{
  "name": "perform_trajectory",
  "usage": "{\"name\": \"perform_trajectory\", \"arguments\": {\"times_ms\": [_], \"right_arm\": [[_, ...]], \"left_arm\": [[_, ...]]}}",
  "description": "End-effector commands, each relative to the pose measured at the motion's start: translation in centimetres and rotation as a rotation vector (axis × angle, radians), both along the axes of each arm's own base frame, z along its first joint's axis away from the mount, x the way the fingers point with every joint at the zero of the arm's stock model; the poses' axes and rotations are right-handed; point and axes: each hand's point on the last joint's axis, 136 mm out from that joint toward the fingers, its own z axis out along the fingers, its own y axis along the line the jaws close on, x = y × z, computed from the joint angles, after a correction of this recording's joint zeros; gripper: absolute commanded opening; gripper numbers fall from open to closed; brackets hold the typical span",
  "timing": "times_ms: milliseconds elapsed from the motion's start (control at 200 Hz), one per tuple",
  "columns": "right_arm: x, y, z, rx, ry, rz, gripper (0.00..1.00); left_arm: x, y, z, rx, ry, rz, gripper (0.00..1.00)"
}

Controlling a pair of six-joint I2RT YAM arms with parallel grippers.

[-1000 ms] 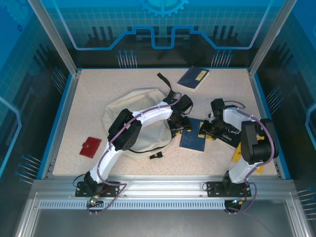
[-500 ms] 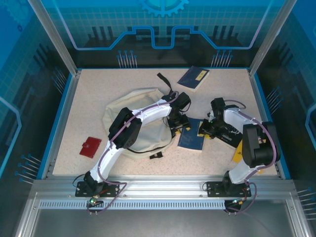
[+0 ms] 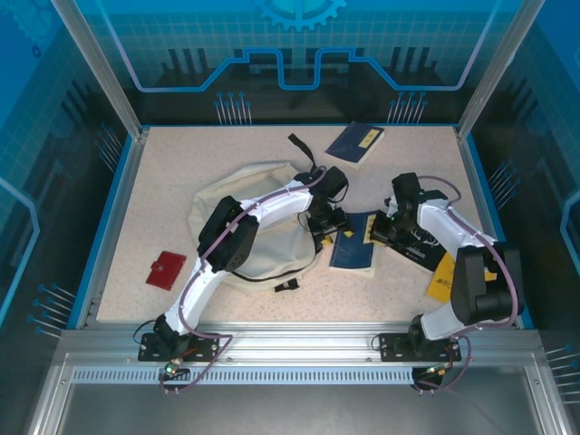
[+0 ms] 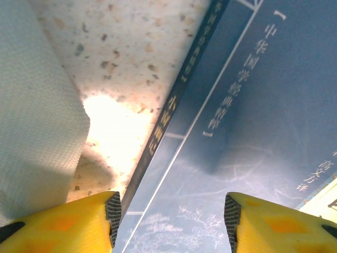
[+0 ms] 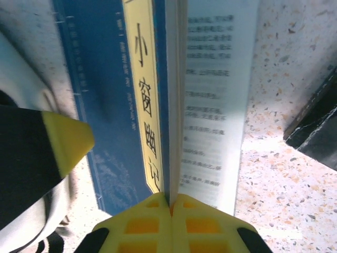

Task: Pack the student bag
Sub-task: Pick up the book from the center of the table.

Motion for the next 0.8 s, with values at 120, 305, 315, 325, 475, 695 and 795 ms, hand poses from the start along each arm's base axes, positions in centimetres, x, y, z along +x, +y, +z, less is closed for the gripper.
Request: {"name": "perform_trajectory", "arguments": {"times_ms": [120,305,315,325,475,695,795], "right_arm": [[1.4,1.2,7.2,0.183,-0.222,0.039,0.0],[1.1,3.6,13.2,0.366,-0.36,0.137,0.0],[1.1,3.7,13.5,0.374,-0.368,0.142,0.0],[1.0,3.8,13.9,0.385,-0.374,0.147,0.0],[0.4,5.6,17.7,0.527,-0.444,0.21,0.0],[-0.7,7.8,21.5,0.695,-0.477,0.308,0.0],[-1.2,8.5,22.6,0.744,-0.478,0.34,0.0]], "left_arm": [[1.9,1.9,11.5,-0.2,-0.243,-0.06,0.72],[1.9,5.1,15.5,-0.314,-0.37,-0.037,0.9],[1.9,5.2,15.8,-0.325,-0.379,-0.036,0.91],[1.8,5.3,15.8,-0.331,-0.379,-0.033,0.92],[1.2,7.3,17.7,-0.439,-0.426,0.003,0.99],[-0.5,8.2,19.8,-0.573,-0.437,-0.016,0.99],[-1.1,7.8,20.1,-0.621,-0.422,-0.035,0.99]]}}
